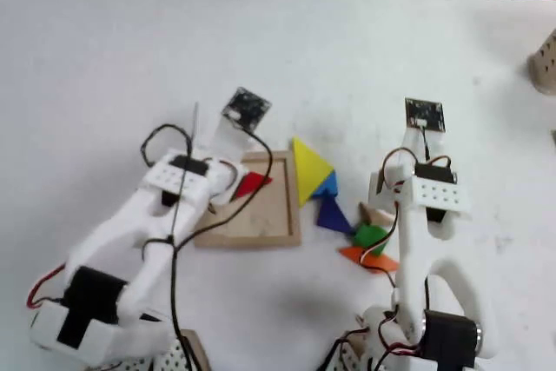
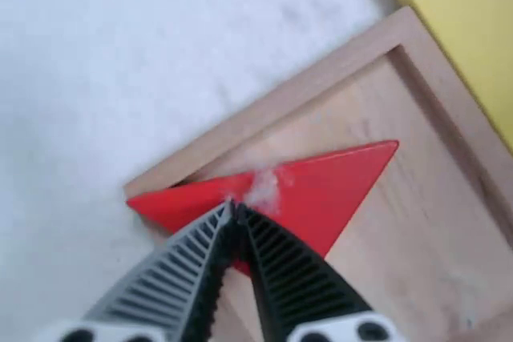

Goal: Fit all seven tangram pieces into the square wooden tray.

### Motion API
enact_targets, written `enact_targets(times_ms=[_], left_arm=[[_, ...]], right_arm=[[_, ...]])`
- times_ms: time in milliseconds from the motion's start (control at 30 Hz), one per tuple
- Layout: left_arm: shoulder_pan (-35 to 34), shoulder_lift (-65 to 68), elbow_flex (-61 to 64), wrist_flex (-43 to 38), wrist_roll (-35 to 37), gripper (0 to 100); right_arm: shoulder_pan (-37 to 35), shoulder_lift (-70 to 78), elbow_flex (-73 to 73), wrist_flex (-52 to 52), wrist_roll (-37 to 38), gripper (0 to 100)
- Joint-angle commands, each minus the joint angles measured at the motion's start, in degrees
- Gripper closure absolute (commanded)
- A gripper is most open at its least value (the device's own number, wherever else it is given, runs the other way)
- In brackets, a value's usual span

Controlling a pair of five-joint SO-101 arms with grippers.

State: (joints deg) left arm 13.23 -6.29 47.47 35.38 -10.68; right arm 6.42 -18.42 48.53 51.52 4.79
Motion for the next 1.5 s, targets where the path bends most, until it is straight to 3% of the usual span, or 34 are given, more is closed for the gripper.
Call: enact_targets(times_ms=[0,333,767,1200,1467], left_arm=[[-1.2,-5.0,2.2,0.4,-0.7,98],[-0.6,-12.2,7.7,2.0,-0.4,98],[9.5,-22.8,17.8,-0.8,-0.4,98],[7.2,-7.0,6.0,1.8,3.2,98],[9.6,0.1,-1.6,0.1,4.5,98]], right_arm=[[-0.8,-0.1,-0.2,-1.0,0.8,97.8],[-0.8,-0.1,-0.1,-1.0,1.0,97.8],[-0.8,-0.1,-0.1,-0.7,1.1,97.8],[-0.7,-0.1,-0.1,0.0,1.2,97.8],[-0.7,-0.1,-0.1,0.0,1.2,97.8]])
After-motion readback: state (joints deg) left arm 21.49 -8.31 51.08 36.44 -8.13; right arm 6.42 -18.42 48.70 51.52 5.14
